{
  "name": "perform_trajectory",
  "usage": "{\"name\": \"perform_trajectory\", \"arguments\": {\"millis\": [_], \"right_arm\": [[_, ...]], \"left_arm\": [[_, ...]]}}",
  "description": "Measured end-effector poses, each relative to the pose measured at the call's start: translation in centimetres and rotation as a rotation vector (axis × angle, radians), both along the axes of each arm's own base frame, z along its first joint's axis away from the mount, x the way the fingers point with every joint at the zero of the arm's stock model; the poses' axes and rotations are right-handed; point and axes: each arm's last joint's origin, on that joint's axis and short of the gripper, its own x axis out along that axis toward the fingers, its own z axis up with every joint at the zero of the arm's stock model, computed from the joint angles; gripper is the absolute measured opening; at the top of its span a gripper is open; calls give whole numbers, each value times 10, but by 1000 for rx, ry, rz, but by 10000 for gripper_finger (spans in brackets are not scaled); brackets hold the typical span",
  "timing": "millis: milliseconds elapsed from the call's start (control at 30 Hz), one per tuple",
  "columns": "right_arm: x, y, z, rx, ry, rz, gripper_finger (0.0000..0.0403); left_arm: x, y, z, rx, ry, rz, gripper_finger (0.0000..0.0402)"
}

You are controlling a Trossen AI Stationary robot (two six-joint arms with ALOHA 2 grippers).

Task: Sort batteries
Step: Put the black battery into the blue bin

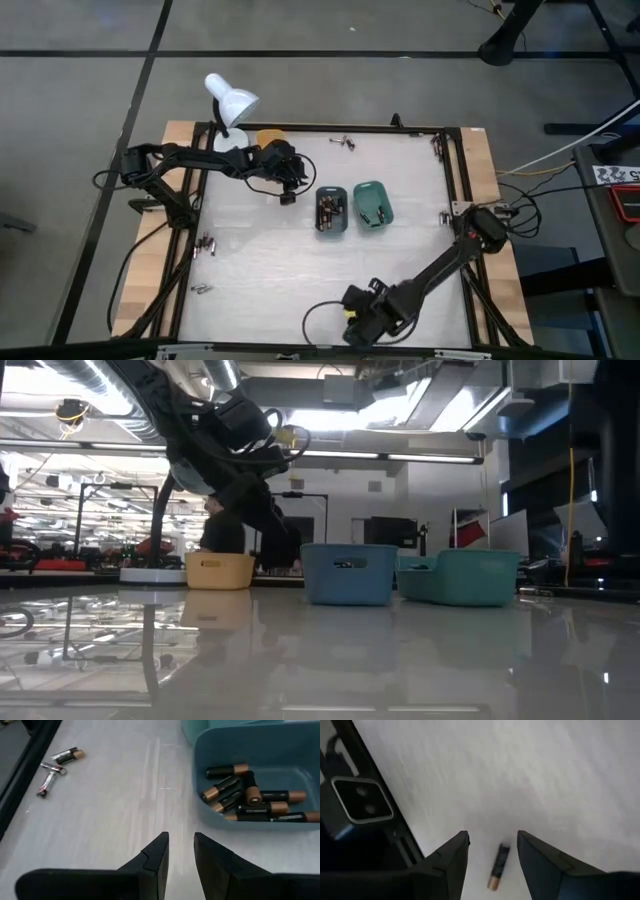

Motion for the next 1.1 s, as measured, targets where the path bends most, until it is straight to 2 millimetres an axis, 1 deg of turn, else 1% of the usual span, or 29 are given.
{"name": "perform_trajectory", "arguments": {"millis": [67,133,200,267,367,400,467,500,600,667,700,733,767,833,867,900,933,967,1000,1033,1100], "right_arm": [[1,9,-8,-29,8,9,169],[5,24,-22,-1,-4,15,169],[7,38,-34,3,-40,3,169],[9,50,-43,-35,-89,-15,169],[4,58,-66,-132,-12,-4,154],[0,60,-76,-155,20,-6,144],[-9,62,-88,-234,56,12,119],[-15,62,-91,-297,70,20,104],[-32,58,-93,-454,97,-3,49],[-42,46,-100,-639,123,-52,15],[-47,40,-100,-713,134,-67,9],[-48,36,-96,-728,141,-102,10],[-49,33,-88,-718,137,-156,13],[-56,22,-74,-779,157,-243,11],[-60,19,-67,-822,141,-269,7],[-60,21,-55,-810,71,-289,4],[-60,21,-37,-768,10,-318,4],[-63,20,-16,-743,-28,-321,6],[-66,19,0,-719,-68,-309,7],[-67,19,12,-677,-110,-315,8],[-68,22,25,-606,-191,-322,6]], "left_arm": [[2,-3,1,-1,-10,-7,82],[3,-6,1,-3,-16,-16,81],[5,-10,1,-3,-21,-27,81],[6,-13,2,-5,-22,-36,81],[7,-18,1,-25,-25,-35,81],[8,-20,1,-33,-23,-35,81],[10,-26,1,-38,-23,-50,81],[10,-30,1,-40,-23,-60,81],[14,-41,2,-42,-33,-95,81],[16,-48,3,-46,-48,-113,81],[17,-52,4,-46,-55,-124,81],[18,-55,4,-44,-57,-135,81],[19,-58,4,-40,-63,-147,81],[22,-61,7,-28,-97,-159,81],[23,-62,8,-27,-118,-162,81],[24,-64,10,-29,-135,-162,81],[25,-66,11,-29,-145,-164,81],[26,-68,11,-30,-156,-168,81],[27,-70,12,-29,-166,-175,81],[27,-73,13,-30,-171,-181,81],[29,-78,14,-29,-186,-199,81]]}}
